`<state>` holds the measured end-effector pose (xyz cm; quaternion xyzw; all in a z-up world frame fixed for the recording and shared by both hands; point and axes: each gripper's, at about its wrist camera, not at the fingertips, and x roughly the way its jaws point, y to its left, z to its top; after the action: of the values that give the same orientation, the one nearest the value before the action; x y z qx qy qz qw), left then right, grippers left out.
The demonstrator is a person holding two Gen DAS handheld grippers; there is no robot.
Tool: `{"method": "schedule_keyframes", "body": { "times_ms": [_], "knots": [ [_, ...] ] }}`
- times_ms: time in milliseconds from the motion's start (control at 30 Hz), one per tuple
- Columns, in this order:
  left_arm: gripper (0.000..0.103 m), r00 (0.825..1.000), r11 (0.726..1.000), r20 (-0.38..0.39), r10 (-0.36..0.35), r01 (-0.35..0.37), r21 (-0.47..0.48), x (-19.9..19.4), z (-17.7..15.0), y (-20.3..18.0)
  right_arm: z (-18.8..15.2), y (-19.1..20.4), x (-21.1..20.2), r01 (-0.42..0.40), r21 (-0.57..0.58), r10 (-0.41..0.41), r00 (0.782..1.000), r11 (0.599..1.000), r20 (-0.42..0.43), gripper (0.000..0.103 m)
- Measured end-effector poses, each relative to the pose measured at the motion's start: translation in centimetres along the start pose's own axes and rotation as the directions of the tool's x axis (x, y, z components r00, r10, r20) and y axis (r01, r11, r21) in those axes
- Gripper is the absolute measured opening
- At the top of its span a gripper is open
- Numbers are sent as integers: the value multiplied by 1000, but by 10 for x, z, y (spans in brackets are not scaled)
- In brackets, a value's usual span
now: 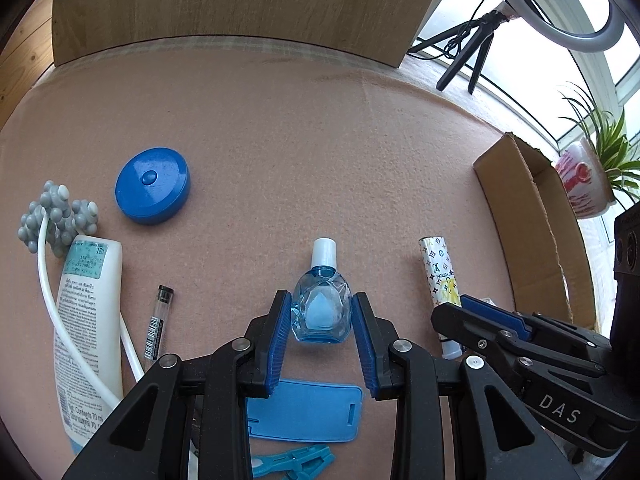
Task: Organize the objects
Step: 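Hold the eye-drop bottle in the left tool while the right tool grasps the patterned lighter, then carry both items over the box and open both tools to drop them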
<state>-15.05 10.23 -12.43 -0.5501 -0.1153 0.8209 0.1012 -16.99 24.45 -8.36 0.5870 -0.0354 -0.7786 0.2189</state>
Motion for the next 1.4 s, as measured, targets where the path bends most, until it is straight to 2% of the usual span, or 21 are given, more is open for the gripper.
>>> {"method": "schedule_keyframes", "body": {
  "times_ms": [300,633,1000,1400],
  "knots": [
    [33,999,999,35,-32,31,24,-15,3,-23,-12,-10,-31,-44,24,43,998,999,48,21],
    [33,993,989,55,-104,98,112,-22,14,-87,-28,-46,-91,-43,62,33,988,997,153,21],
    [33,981,958,69,-184,163,236,-20,18,-177,-46,-113,-135,27,172,-66,972,985,226,21],
    [33,981,944,56,-187,164,288,2,18,-239,-52,-153,-144,74,212,-123,966,974,227,21]
  ]
}}
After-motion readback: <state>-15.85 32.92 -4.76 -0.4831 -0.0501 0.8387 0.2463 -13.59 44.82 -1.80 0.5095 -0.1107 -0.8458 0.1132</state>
